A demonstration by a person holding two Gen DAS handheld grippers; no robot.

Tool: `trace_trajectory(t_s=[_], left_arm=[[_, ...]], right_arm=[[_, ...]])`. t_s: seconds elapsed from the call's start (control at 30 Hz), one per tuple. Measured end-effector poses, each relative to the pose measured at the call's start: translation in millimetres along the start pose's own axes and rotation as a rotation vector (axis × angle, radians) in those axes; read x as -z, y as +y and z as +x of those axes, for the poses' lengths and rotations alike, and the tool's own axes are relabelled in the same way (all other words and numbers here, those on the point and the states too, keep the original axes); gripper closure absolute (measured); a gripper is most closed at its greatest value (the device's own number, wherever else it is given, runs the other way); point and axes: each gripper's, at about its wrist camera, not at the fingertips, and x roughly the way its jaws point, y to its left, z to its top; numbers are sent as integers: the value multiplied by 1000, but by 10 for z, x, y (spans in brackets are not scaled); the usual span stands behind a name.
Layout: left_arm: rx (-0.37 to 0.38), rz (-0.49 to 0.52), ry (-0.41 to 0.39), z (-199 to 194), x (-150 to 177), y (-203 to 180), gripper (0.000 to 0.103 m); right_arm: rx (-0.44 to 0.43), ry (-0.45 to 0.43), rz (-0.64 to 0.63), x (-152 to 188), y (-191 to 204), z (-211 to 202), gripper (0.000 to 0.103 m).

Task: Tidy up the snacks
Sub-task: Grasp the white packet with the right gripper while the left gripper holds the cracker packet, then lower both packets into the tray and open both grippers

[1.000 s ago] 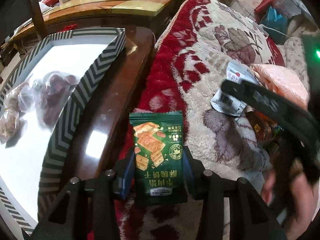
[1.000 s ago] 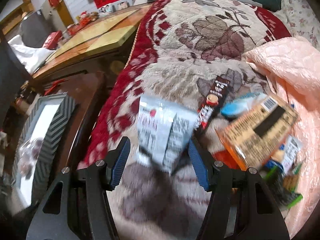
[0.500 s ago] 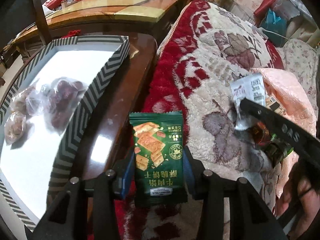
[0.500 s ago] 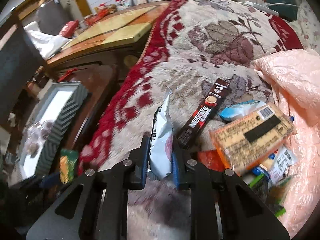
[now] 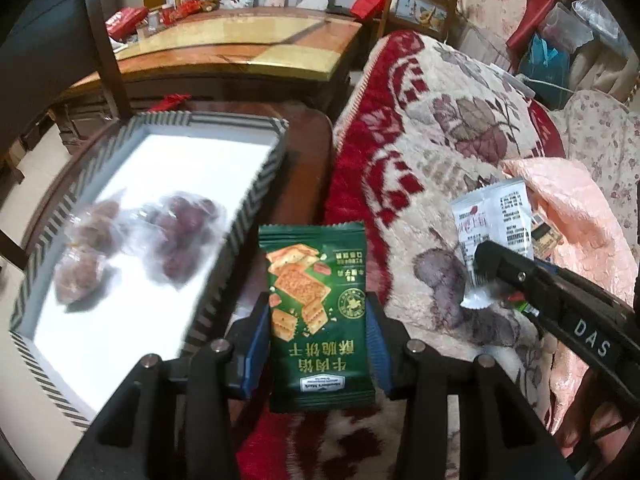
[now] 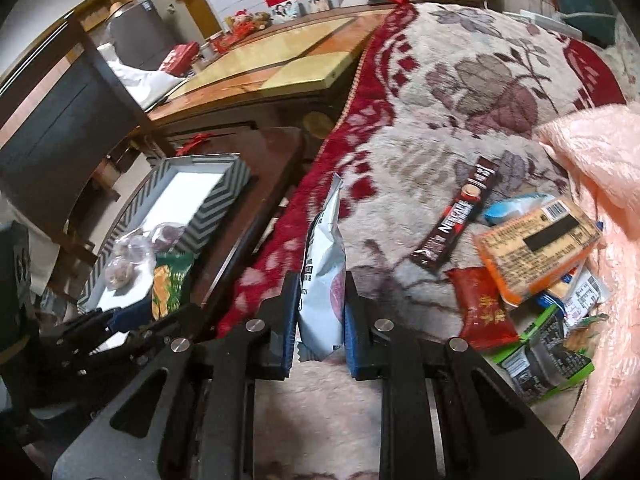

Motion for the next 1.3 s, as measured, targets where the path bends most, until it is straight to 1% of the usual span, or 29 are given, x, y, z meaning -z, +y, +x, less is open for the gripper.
trace_trajectory(t_s=[0.33,0.6,0.8,0.93,1.03,1.17,1.3], left_arm=[[-69,-37,-63,-236,-132,429,56],[-124,-80,-81,-291,-146,793,56],[-152,-126,-73,-261,-126,1058,56],[-158,-166,-68,-242,-105,1251,56],[-168,-194,-63,-241,-71,1406,56],[-179,-231,-51,-209,-21,1577,56],[-190,-257,-39,-161,29,1703,56]], right_arm=[[-41,4,-79,-57,494,0,85],[-70,17,-139,-68,842,36,85],[-95,37,-192,-78,1108,114,85],[-106,48,-213,-79,1239,166,85],[-131,60,-221,-103,1346,227,85],[-185,93,-228,-124,1536,357,85],[-239,154,-269,-94,1795,598,85]])
